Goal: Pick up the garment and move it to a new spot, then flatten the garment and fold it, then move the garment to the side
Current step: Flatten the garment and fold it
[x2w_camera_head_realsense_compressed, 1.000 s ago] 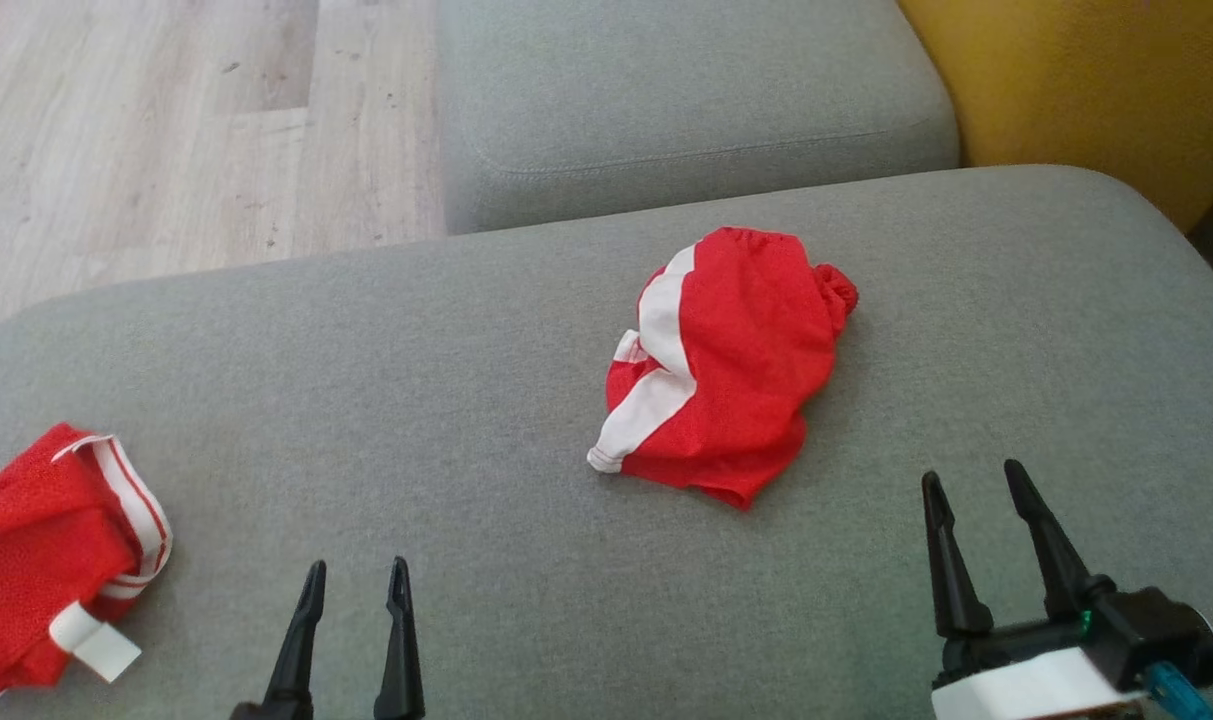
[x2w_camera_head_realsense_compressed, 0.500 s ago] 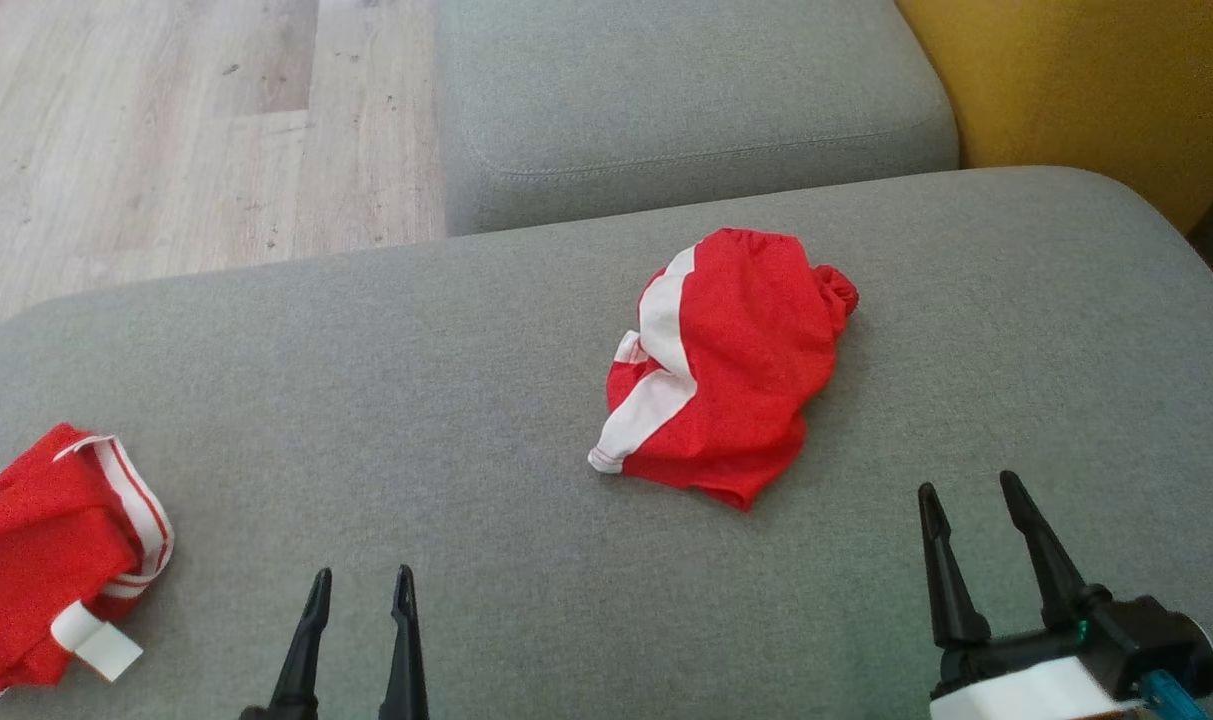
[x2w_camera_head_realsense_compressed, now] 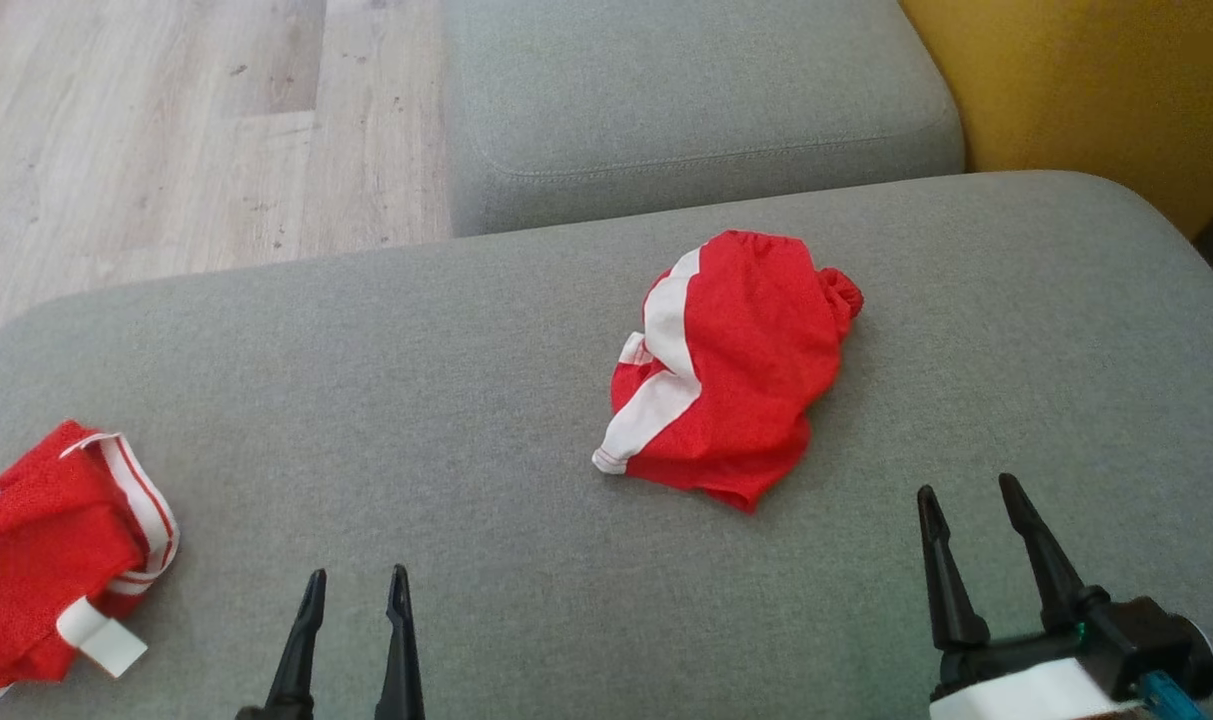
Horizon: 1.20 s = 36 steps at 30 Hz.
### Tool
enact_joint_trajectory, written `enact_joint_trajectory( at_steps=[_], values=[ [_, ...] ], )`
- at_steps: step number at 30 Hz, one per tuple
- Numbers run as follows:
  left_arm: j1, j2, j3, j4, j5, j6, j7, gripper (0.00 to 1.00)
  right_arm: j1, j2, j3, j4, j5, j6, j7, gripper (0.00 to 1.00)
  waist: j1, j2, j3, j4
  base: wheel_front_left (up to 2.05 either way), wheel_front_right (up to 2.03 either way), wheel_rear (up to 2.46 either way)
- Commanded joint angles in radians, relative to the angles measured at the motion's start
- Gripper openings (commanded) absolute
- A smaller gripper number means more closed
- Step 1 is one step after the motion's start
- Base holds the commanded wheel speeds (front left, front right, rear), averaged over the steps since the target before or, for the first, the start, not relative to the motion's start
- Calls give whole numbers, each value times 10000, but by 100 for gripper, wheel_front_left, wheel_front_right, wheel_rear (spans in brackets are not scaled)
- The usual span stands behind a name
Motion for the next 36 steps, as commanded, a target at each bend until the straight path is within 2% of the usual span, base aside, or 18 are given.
enact_joint_trajectory(
  at_steps=[1,14,20,24,30,36],
  values=[
    [-374,11,313,-346,24,58,-49,100,-290,-45,235,-268,-78,-7,-53,100,0,0,-8,2,0,0,0],
    [-309,11,305,-365,-26,44,-49,100,-274,-45,358,-180,-17,-7,-53,100,0,0,25,-6,0,0,0],
    [-1020,11,-395,171,85,-472,-49,100,-405,-45,448,-204,-80,-7,-53,100,0,0,402,-1,0,0,0],
    [-2051,11,-1242,1115,-54,-903,-49,100,-620,-45,603,-261,-165,-7,-53,100,0,0,873,-138,0,0,0],
    [-4336,11,-2632,3046,-435,-1308,-49,100,-1128,-45,752,-365,-328,-7,-53,100,0,0,1882,-439,0,0,0],
    [-6638,11,-3868,5479,-556,-1213,76,100,-1593,-50,949,-329,-375,-7,-53,100,0,0,2583,-800,0,0,0]
  ],
)
